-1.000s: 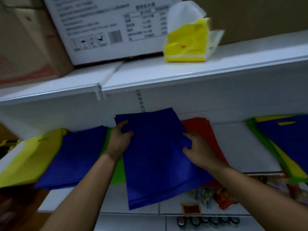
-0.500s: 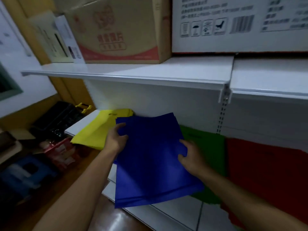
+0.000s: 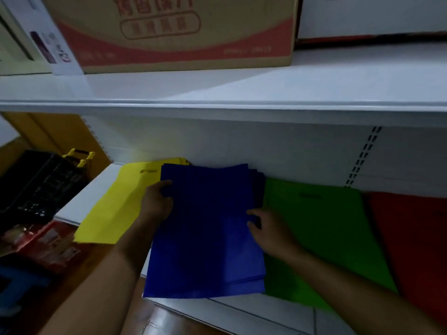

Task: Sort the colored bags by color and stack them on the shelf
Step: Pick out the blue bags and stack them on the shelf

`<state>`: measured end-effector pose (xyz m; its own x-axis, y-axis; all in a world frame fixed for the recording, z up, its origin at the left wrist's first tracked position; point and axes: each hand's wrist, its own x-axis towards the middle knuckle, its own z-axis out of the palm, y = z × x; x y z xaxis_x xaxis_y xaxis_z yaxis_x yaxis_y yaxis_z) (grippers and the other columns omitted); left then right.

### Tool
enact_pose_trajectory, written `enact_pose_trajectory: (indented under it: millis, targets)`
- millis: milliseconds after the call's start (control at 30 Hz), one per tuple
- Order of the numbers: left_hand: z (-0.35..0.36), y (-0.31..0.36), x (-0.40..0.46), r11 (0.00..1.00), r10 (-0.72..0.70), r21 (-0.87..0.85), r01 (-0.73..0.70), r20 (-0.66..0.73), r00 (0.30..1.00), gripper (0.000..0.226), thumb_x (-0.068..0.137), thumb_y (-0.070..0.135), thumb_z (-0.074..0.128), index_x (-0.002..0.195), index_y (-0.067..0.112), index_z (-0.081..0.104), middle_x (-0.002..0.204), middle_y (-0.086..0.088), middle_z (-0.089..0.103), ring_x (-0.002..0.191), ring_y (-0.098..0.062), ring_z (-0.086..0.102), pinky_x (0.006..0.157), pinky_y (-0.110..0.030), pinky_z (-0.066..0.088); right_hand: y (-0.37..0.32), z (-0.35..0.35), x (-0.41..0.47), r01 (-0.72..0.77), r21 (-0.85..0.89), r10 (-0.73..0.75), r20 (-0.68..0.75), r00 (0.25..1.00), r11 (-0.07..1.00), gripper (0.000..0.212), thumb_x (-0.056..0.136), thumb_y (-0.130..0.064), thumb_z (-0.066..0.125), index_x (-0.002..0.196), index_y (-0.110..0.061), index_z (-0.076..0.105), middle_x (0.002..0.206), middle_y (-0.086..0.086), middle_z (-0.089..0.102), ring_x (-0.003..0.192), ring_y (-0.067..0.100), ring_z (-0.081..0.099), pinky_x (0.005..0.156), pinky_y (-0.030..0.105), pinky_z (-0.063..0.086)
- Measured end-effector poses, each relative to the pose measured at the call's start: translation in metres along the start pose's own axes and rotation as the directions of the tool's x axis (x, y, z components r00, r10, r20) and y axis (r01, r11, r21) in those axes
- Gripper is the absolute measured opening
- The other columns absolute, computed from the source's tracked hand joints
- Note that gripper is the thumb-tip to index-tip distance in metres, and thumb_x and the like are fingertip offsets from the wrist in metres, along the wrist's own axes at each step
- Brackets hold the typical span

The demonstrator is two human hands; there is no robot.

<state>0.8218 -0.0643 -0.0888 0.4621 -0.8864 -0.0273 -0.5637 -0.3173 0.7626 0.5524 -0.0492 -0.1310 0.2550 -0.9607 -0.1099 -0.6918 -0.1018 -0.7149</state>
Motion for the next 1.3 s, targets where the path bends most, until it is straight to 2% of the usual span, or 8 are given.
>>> enact_pose_trajectory:
  millis: [200,367,467,633,833,933,1233,1300]
  targets:
    - [0.028,-0.013,0.062,0.975,0.139,0.169,-0.147,0.057,0.989,0.047,0.077,-0.008,0.056,0.120,0.008,0.066,0.116,-0.019,0.066,0.104,-0.036,0.062,0.087,-0.036,0.047,0.003,0.023,0.022,-0.144,-0.080,0.139,-0.056,0.989,0.986,0.040,0.099,-0.026,0.052,0.138,-0.019,0.050,0.141,0.006,0.048,0.124,0.021,0.050,0.102,0.025,0.039]
    - [0.055,-0.038,0.096,0.926,0.094,0.323,-0.194,0.300,0.949,0.055,0.082,0.016,0.069,0.132,0.000,0.053,0.132,-0.024,0.054,0.123,-0.039,0.050,0.102,-0.042,0.040,0.007,0.037,0.030,-0.184,-0.296,0.204,0.037,0.978,0.937,0.050,0.099,-0.040,0.046,0.144,-0.019,0.043,0.147,0.006,0.036,0.132,0.024,0.038,0.109,0.031,0.034]
    - [0.069,-0.047,0.105,0.868,0.076,0.420,-0.264,0.413,0.907,0.068,0.072,0.042,0.060,0.126,0.001,0.058,0.130,-0.020,0.057,0.122,-0.037,0.050,0.099,-0.040,0.042,0.009,0.043,0.029,-0.171,-0.410,0.222,0.081,0.972,0.896,0.053,0.098,-0.044,0.045,0.145,-0.020,0.041,0.152,0.007,0.027,0.137,0.027,0.029,0.111,0.036,0.030]
    - [0.077,-0.046,0.109,0.801,0.102,0.522,-0.293,0.363,0.926,0.075,0.081,0.043,0.068,0.144,0.014,0.038,0.145,-0.018,0.038,0.134,-0.040,0.030,0.107,-0.049,0.033,0.007,0.032,0.016,-0.171,-0.334,0.174,-0.023,0.985,0.927,0.061,0.099,-0.042,0.045,0.153,-0.026,0.021,0.160,0.006,0.014,0.144,0.026,0.017,0.116,0.036,0.023]
    - [0.092,0.036,0.064,0.903,0.298,0.200,-0.380,0.346,0.890,0.073,0.087,0.051,0.060,0.144,0.012,0.038,0.149,-0.015,0.036,0.136,-0.034,0.035,0.111,-0.048,0.032,0.026,-0.023,-0.010,-0.218,-0.411,0.170,-0.151,0.974,0.885,0.068,0.099,-0.040,0.043,0.155,-0.023,0.009,0.162,0.009,0.000,0.148,0.029,0.009,0.117,0.039,0.016]
    - [0.108,0.093,0.018,0.918,0.353,0.039,-0.394,0.367,0.860,0.072,0.091,0.047,0.057,0.149,0.015,0.029,0.154,-0.009,0.029,0.138,-0.026,0.032,0.114,-0.036,0.026,0.041,-0.057,-0.036,-0.261,-0.431,0.186,-0.208,0.960,0.864,0.069,0.098,-0.039,0.045,0.155,-0.021,0.010,0.162,0.010,0.000,0.148,0.030,0.008,0.117,0.042,0.017]
    - [0.192,0.248,-0.144,0.806,0.559,-0.091,-0.584,0.441,0.702,0.058,0.090,0.052,0.054,0.141,0.024,0.044,0.147,-0.006,0.041,0.131,-0.025,0.042,0.094,-0.032,0.047,0.130,-0.171,-0.170,-0.401,-0.308,0.250,-0.430,0.867,0.863,0.072,0.094,-0.045,0.047,0.154,-0.023,0.013,0.162,0.008,0.003,0.146,0.032,0.014,0.115,0.048,0.021]
    - [0.220,0.274,-0.188,0.770,0.590,-0.086,-0.632,0.475,0.653,0.056,0.091,0.051,0.054,0.138,0.022,0.047,0.143,-0.006,0.046,0.128,-0.024,0.046,0.099,-0.032,0.043,0.157,-0.196,-0.207,-0.441,-0.284,0.276,-0.474,0.836,0.851,0.073,0.095,-0.046,0.045,0.154,-0.021,0.011,0.162,0.008,0.003,0.146,0.032,0.014,0.116,0.047,0.020]
